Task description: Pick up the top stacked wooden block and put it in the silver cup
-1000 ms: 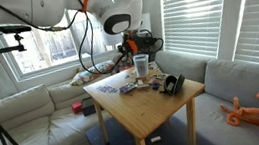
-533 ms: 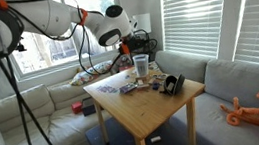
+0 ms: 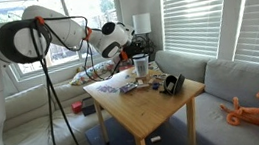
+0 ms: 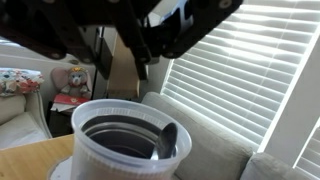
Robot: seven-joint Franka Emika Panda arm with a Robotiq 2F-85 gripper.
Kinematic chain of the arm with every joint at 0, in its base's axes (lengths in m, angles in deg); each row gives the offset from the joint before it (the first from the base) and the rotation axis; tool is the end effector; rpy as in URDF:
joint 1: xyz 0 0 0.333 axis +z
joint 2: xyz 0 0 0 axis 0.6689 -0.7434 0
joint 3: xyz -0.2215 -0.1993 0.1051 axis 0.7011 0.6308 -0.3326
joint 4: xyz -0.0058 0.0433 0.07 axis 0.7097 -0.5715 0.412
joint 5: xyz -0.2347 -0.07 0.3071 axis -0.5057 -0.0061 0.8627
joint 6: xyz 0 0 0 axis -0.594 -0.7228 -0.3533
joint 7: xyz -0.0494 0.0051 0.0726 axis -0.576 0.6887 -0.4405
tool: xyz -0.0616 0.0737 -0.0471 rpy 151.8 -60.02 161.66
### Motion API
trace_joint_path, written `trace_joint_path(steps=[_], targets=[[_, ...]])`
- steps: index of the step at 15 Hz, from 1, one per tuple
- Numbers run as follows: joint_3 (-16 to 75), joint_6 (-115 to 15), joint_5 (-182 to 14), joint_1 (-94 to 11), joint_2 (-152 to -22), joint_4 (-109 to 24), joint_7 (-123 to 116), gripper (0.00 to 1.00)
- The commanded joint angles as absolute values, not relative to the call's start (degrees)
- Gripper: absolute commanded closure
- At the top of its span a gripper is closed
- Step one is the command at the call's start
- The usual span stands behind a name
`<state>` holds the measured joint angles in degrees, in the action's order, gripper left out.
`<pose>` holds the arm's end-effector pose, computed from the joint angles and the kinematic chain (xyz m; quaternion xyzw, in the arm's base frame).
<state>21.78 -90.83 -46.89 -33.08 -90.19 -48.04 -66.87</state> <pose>0.6871 0.1059 0.5042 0.8225 0.2849 0.4918 0.0218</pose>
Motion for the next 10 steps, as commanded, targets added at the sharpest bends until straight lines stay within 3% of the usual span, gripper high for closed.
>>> trace_joint_path(steps=[1,4,7,8,9,10], targets=[[27.11,-93.03,-51.08,-29.20,-93.11,-44.17,-61.31,0.45],[28.09,-90.66,-51.71,-28.45,-92.60,-43.13,-60.74,0.25],[19.15,-83.43,-46.50,-32.86,-88.82,-43.75,-67.52,0.04],[23.95,-88.04,-49.50,-30.61,-91.63,-43.48,-63.72,0.00],[22.84,-87.33,-49.26,-30.90,-91.21,-43.34,-64.07,0.15],[23.00,-87.41,-49.27,-30.61,-91.14,-43.36,-63.98,0.08]])
